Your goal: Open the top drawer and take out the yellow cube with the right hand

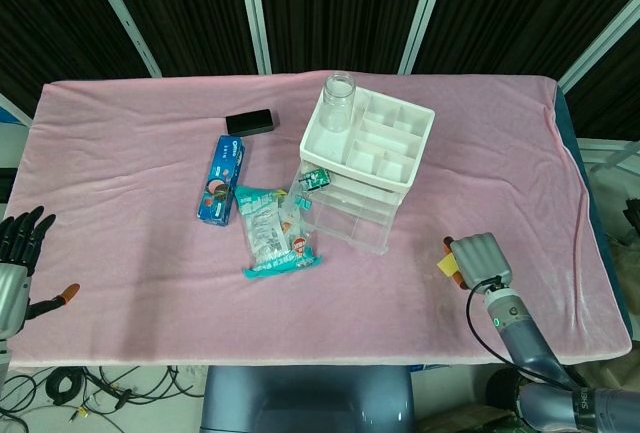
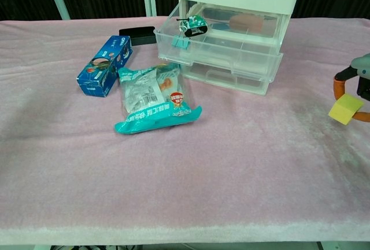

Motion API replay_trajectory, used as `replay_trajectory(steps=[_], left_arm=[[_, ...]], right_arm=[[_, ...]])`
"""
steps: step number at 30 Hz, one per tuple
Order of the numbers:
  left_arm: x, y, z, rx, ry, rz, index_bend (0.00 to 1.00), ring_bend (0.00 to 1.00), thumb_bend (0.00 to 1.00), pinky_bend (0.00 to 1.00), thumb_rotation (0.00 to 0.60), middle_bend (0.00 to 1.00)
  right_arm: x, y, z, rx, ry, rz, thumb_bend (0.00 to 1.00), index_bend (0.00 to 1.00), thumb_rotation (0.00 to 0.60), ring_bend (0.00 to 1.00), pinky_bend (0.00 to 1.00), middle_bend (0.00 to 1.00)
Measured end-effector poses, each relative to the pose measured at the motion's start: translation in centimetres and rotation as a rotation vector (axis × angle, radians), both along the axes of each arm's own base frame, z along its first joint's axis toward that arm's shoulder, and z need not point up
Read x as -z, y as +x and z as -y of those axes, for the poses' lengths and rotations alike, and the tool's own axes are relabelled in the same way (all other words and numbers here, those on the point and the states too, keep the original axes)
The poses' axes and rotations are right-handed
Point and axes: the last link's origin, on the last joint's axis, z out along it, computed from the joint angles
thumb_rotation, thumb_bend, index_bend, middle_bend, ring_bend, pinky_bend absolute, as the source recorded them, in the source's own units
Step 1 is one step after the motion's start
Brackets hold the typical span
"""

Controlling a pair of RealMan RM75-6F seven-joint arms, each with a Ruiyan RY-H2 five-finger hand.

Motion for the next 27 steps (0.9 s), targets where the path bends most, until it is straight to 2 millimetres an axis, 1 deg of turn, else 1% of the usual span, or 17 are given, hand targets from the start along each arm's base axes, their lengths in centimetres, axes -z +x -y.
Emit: replay_trajectory(steps=[3, 6, 13, 19, 23, 24, 27], left_arm=[[0.0, 0.0, 0.0, 0.0, 0.002, 0.0, 0.0, 0.0, 0.0, 0.0, 0.6, 0.0], [0.0, 0.0, 0.0, 0.0, 0.004, 0.0, 0.0, 0.0, 0.0, 0.0, 0.6, 0.0], [0.0, 0.0, 0.0, -0.001, 0.002, 0.0, 0.0, 0.0, 0.0, 0.0, 0.6, 0.0], [0.0, 0.0, 0.0, -0.002, -0.001, -0.001, 0.0, 0.0, 0.0, 0.0, 0.6, 0.0], [0.0, 0.0, 0.0, -0.003, 0.0, 0.0, 0.0, 0.0, 0.0, 0.0, 0.6, 0.0], [0.0, 0.0, 0.0, -0.003, 0.0, 0.0, 0.0, 0.0, 0.0, 0.0, 0.6, 0.0], [0.0, 0.0, 0.0, -0.003, 0.0, -0.001, 0.0, 0.0, 0.0, 0.0, 0.6, 0.0]], right_arm=[[0.5, -0.4, -0.1, 0.009, 0.005, 0.0, 0.3, 0.59, 0.6, 0.95, 0.88, 0.9], [0.8, -0.5, -0.1, 0.014, 0.006, 0.002, 0.28, 0.54, 0.6, 0.95, 0.88, 0.9], [1.0, -0.6, -0.1, 0.012, -0.002, -0.005, 0.21, 0.3, 0.6, 0.94, 0.88, 0.9], [0.8, -0.9, -0.2, 0.02, -0.004, -0.029, 0.18, 0.11, 0.6, 0.94, 0.88, 0.89], [0.4, -1.1, -0.5, 0.014, -0.008, -0.053, 0.17, 0.09, 0.6, 0.92, 0.86, 0.88], [0.3, -1.1, -0.6, 0.01, -0.011, -0.059, 0.17, 0.08, 0.6, 0.91, 0.85, 0.86], [-0.3, -1.0, -0.8, -0.01, -0.027, -0.066, 0.17, 0.08, 0.6, 0.84, 0.74, 0.78]])
